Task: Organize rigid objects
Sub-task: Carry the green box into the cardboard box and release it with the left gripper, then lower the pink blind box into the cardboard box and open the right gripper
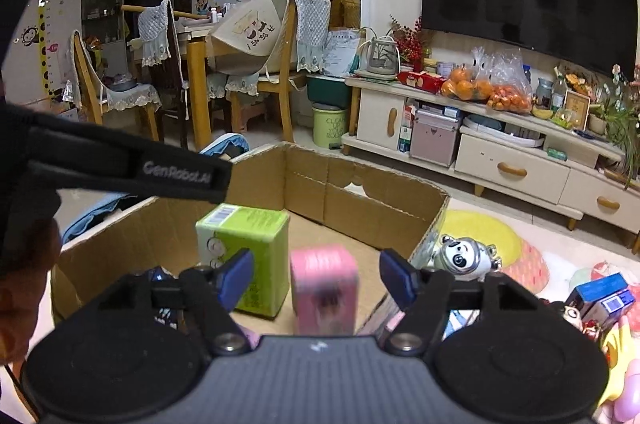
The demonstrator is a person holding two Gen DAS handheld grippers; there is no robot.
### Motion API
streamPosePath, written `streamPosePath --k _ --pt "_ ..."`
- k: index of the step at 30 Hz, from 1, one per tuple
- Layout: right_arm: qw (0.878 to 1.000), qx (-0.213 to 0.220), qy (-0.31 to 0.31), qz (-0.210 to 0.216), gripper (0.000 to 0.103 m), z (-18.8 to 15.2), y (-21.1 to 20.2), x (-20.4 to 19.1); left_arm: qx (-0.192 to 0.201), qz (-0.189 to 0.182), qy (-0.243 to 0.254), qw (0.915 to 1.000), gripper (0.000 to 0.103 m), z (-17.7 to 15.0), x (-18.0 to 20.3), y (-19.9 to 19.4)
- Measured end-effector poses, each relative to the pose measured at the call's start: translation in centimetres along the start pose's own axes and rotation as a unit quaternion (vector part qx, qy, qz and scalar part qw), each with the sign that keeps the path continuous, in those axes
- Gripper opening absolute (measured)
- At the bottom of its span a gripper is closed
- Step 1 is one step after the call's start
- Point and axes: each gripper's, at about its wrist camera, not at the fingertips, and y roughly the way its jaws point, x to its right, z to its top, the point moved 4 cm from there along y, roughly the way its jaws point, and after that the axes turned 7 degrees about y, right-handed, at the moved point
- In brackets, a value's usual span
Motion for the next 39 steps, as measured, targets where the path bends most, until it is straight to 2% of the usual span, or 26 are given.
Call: streamPosePath --k 9,16,23,31,36,39 --pt "1.0 0.022 0.011 -0.015 0.082 -0.5 -1.7 0.7 0.009 0.003 0.011 0.9999 0.091 -0.1 0.4 -0.2" --pt "0.999 0.041 0.02 -0.031 0.095 -1.1 -3.0 1.7 0.013 -0.004 0.016 0.9998 0.099 -0.2 0.4 -0.2" --pt "0.997 0.05 0.027 -0.053 0.095 -2.3 -4.3 3.2 0.014 -0.027 -0.002 0.9995 0.1 -0.4 0.5 -0.3" --pt "0.994 0.055 0.033 -0.087 0.096 -4.2 -5.5 5.5 0.019 -0.054 0.003 0.9983 0.103 -1.7 2.9 -0.6" --pt "0.992 0.059 0.049 -0.1 0.096 -5.1 -6.1 7.4 -0.005 -0.048 0.009 0.9988 0.103 -3.2 3.7 0.4" --pt "0.99 0.059 0.057 -0.11 0.097 -5.5 -6.3 8.5 0.002 -0.029 0.013 0.9995 0.103 -3.5 3.8 0.7"
